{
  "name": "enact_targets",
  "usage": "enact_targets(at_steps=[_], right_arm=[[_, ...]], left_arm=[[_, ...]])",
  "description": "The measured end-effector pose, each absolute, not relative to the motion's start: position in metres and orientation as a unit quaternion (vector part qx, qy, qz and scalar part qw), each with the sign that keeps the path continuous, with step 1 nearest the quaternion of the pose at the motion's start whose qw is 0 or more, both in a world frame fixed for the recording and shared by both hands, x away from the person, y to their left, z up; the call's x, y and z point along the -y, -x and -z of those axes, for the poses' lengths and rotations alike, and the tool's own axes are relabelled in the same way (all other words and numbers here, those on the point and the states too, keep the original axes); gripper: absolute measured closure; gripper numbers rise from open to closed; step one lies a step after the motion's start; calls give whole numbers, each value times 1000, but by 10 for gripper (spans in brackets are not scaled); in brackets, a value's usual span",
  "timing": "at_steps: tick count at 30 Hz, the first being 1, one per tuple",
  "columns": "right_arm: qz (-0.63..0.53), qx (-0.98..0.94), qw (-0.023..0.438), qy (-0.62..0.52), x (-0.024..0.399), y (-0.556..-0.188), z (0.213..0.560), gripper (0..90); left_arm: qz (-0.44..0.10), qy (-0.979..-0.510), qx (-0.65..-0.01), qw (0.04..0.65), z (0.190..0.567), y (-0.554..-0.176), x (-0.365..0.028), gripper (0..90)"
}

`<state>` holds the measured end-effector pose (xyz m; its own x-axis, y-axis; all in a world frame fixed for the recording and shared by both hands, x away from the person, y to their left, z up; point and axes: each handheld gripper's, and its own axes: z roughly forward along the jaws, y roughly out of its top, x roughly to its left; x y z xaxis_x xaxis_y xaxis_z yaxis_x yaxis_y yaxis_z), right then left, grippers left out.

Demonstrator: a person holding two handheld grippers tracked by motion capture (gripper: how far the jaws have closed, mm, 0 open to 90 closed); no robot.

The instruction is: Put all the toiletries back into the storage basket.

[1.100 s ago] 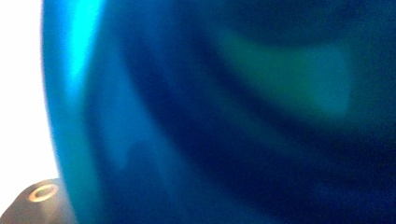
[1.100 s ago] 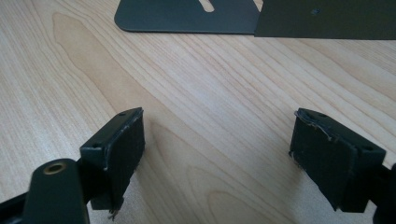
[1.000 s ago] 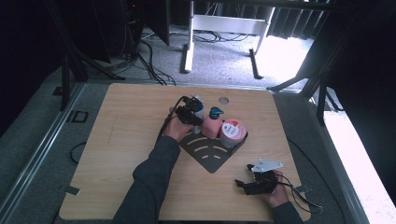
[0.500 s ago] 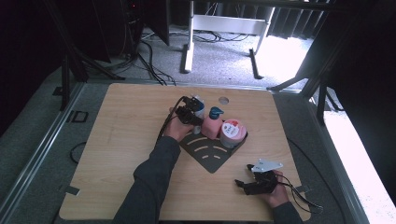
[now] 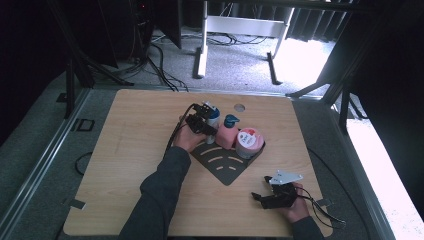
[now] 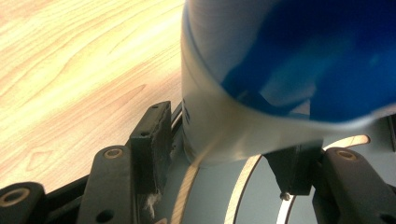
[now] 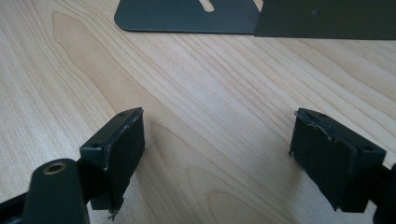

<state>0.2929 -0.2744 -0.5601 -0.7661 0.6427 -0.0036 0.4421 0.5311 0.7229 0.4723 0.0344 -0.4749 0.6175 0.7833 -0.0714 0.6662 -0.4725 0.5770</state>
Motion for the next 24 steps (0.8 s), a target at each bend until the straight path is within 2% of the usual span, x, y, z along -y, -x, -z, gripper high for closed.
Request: enact_targets(at_steps=[14,24], right_arm=[[-369,-865,136,-313,274,-293,560,175],[-369,-864,136,-314,274,-293,560,175]], left_arm=[[-114,-847,-427,295,464,-464,-39,360],[-130,-840,-423,314,461,-447,-54,357]])
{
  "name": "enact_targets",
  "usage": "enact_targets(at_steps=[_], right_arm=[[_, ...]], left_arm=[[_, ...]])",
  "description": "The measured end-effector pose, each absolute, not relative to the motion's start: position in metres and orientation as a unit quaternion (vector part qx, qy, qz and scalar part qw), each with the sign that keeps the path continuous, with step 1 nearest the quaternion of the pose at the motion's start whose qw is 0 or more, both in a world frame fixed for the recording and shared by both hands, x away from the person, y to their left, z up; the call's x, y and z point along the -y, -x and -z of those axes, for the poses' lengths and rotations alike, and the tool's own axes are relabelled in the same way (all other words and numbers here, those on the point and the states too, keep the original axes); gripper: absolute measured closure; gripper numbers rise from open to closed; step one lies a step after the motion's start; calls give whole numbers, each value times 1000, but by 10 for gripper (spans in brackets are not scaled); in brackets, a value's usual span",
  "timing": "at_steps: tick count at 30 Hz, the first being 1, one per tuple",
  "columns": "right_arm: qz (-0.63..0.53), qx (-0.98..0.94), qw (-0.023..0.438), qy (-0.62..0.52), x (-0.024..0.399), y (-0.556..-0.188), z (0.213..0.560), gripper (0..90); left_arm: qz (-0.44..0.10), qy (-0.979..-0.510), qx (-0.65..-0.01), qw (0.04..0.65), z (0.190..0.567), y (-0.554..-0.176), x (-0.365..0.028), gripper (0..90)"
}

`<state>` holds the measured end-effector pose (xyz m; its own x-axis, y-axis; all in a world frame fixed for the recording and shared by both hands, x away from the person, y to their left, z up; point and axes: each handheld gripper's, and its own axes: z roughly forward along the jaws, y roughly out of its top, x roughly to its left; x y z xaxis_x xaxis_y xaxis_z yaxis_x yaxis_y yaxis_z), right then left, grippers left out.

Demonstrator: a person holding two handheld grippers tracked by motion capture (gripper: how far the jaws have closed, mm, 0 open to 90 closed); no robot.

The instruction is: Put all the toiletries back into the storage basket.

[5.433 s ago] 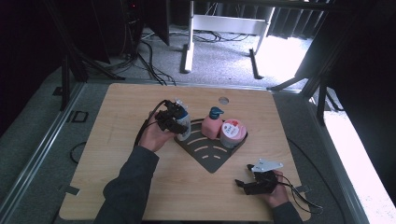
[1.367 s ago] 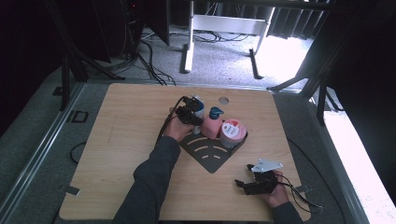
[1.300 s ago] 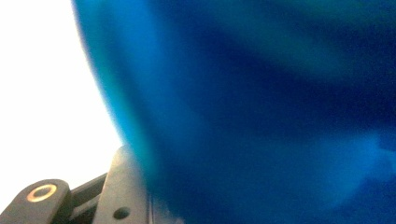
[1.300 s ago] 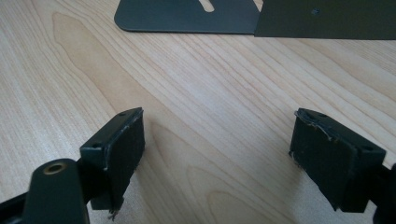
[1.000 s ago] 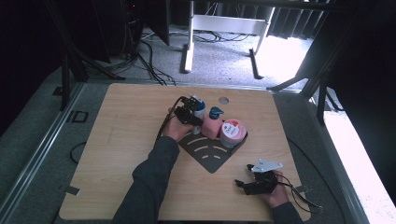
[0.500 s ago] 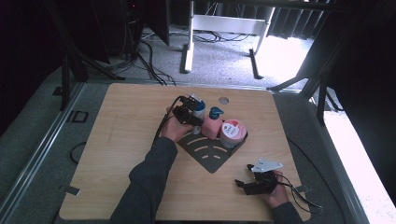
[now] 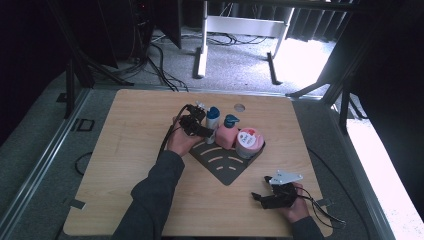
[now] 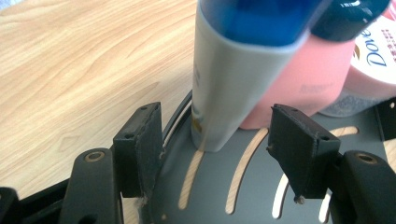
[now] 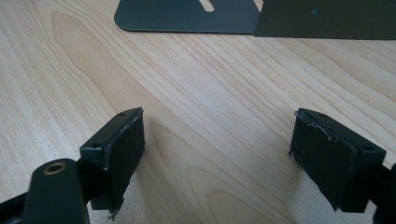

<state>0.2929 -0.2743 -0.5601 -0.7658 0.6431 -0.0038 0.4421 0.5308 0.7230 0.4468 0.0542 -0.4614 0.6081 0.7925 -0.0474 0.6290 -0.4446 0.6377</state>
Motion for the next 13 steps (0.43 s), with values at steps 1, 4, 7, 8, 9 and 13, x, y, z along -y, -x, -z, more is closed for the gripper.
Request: enact_targets(at_steps=[1,4,7,8,9,13], right_arm=[[-369,-864,136,-314,274,-293,560,175],[-369,-864,136,-314,274,-293,560,175],[-369,-864,136,-314,274,-293,560,176],[-369,-864,136,-314,274,-293,560,176],[-369,-864,136,-314,274,-293,560,176],[-369,-864,136,-314,274,-293,560,176]], left_arm=[[-132,-838,-423,317,462,-443,-58,356],[-131,-835,-425,323,463,-438,-66,349],[-132,-832,-427,329,464,-433,-71,349],[-132,-831,-428,330,466,-430,-76,349],[-132,-831,-428,330,466,-430,-76,348],[-132,-828,-431,334,471,-422,-86,347]])
